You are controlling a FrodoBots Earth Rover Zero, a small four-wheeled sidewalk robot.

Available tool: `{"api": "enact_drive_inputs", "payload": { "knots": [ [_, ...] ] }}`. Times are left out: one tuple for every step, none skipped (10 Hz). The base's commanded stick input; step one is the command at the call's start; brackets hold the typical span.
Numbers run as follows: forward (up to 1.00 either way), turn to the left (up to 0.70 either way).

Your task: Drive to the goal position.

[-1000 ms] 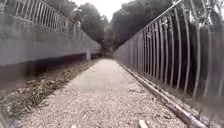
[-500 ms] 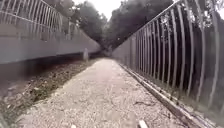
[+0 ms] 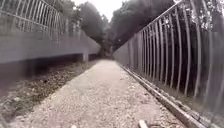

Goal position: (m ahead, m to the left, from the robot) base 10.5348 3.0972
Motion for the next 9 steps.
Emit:
{"api": "enact_drive_inputs", "payload": {
  "knots": [
    [1.0, 0.0],
    [1.0, 0.0],
    [1.0, 0.0],
    [1.0, 0.0],
    [1.0, 0.0],
    [1.0, 0.0],
    [1.0, 0.0],
    [1.0, 0.0],
    [1.0, 0.0]
  ]
}}
